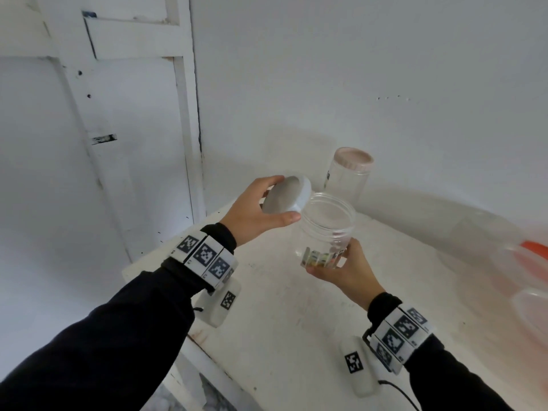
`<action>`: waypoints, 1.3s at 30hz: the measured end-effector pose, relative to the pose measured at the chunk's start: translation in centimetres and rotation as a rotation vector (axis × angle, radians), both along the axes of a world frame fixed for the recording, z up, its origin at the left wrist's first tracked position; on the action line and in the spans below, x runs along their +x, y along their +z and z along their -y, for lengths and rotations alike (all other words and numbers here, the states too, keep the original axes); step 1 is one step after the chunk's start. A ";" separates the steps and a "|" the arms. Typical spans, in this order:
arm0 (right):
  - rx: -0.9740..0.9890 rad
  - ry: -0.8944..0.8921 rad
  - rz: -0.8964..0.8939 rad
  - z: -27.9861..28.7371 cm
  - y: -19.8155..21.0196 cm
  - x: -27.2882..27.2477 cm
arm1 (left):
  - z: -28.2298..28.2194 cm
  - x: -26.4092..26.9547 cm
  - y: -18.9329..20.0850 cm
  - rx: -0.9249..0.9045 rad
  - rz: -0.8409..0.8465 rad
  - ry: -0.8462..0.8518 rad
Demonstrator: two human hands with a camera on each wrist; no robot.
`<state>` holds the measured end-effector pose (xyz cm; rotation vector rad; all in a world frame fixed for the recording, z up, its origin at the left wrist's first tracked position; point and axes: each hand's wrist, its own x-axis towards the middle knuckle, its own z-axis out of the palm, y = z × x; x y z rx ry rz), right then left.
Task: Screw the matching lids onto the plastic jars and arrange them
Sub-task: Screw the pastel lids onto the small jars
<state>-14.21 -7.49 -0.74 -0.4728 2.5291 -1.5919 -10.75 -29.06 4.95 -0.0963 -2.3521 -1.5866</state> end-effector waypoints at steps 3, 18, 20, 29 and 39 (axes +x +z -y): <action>-0.003 0.009 0.001 0.2 -0.2 0.2 | -1.3 -0.1 0.3 -0.009 -0.012 -0.064; 0.006 0.021 -0.043 0.2 -1.1 0.0 | -3.8 -1.3 1.4 -0.328 -0.137 -0.151; 0.009 0.024 -0.048 0.1 -1.2 -0.1 | -3.9 -1.4 1.4 -0.371 -0.138 -0.154; 0.025 0.038 -0.044 0.2 -1.2 -0.3 | -4.6 -1.8 2.2 -0.437 -0.068 -0.179; 0.063 0.071 -0.009 0.0 -0.9 -0.3 | -4.5 -2.3 2.6 -0.459 -0.010 -0.211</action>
